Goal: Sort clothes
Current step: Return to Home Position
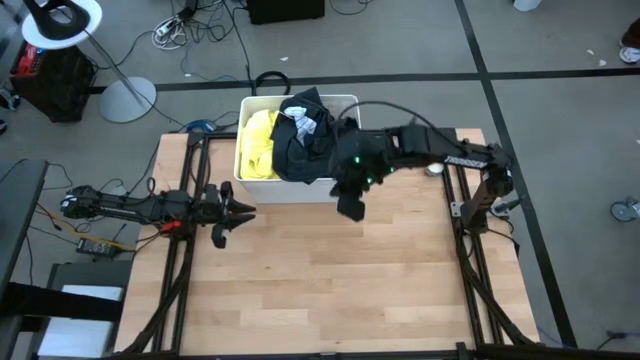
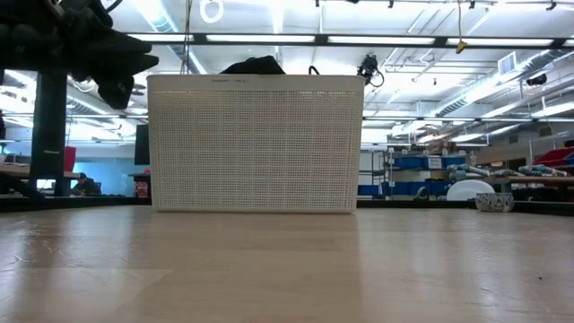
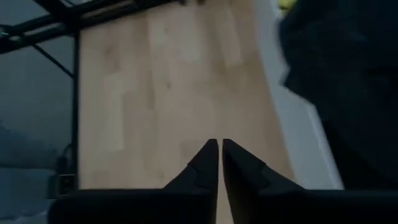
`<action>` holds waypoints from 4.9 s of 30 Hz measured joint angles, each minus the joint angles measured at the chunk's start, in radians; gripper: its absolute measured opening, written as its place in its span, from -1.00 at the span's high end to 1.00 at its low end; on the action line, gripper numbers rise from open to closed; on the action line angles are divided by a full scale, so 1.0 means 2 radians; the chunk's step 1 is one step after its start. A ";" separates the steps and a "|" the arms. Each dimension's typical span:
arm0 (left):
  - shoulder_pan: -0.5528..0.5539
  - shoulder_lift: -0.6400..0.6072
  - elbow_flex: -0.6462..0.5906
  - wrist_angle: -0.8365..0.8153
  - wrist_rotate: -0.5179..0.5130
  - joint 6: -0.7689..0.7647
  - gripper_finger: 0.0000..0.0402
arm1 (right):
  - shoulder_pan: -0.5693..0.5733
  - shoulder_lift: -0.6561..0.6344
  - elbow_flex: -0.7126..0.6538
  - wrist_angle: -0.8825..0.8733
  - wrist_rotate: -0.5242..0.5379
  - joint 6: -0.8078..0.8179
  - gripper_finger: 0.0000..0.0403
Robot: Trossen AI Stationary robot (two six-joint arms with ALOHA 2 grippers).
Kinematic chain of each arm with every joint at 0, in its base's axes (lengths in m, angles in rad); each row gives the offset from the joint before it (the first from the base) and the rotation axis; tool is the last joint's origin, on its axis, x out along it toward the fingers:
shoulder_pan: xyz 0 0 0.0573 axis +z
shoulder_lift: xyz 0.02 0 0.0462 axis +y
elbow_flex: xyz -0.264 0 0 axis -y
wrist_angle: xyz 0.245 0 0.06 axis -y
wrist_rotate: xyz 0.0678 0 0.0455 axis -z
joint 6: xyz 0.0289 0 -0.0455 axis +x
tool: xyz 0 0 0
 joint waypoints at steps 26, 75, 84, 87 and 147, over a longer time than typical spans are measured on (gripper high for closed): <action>-0.001 0.000 0.000 0.034 0.010 0.045 0.47 | 0.093 0.001 -0.083 0.104 0.114 -0.004 0.76; 0.082 -0.066 -0.058 0.052 0.078 0.107 0.47 | 0.004 -0.178 -0.489 0.480 -0.001 0.043 0.76; 0.082 -0.142 -0.037 -0.076 0.085 0.093 0.47 | 0.004 -0.195 -0.495 0.481 -0.002 0.043 0.76; 0.082 -0.143 -0.029 -0.092 0.086 0.094 0.47 | 0.004 -0.223 -0.526 0.515 0.003 0.043 0.76; 0.082 -0.143 -0.059 -0.065 0.073 0.069 0.47 | 0.044 -0.846 -1.042 0.627 0.122 0.081 0.76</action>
